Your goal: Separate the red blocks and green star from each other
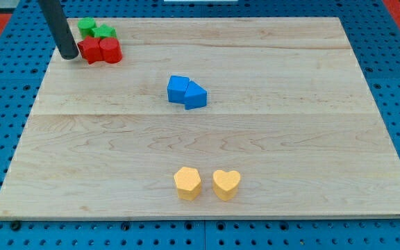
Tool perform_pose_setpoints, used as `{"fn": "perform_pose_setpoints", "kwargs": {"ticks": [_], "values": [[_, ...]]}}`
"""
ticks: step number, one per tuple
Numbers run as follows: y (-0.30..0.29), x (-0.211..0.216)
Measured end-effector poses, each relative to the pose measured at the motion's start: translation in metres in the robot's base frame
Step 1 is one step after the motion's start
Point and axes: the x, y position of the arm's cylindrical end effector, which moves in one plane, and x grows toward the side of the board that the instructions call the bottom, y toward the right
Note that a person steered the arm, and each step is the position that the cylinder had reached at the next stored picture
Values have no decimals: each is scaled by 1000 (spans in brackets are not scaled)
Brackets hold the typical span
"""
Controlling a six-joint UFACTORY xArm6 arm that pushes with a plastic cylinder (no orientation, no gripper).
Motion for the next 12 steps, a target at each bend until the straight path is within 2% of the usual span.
{"fn": "perform_pose_setpoints", "kwargs": {"ticks": [7,10,11,12], "values": [[3,-35],[119,-23],[140,-25],[130,-20]]}}
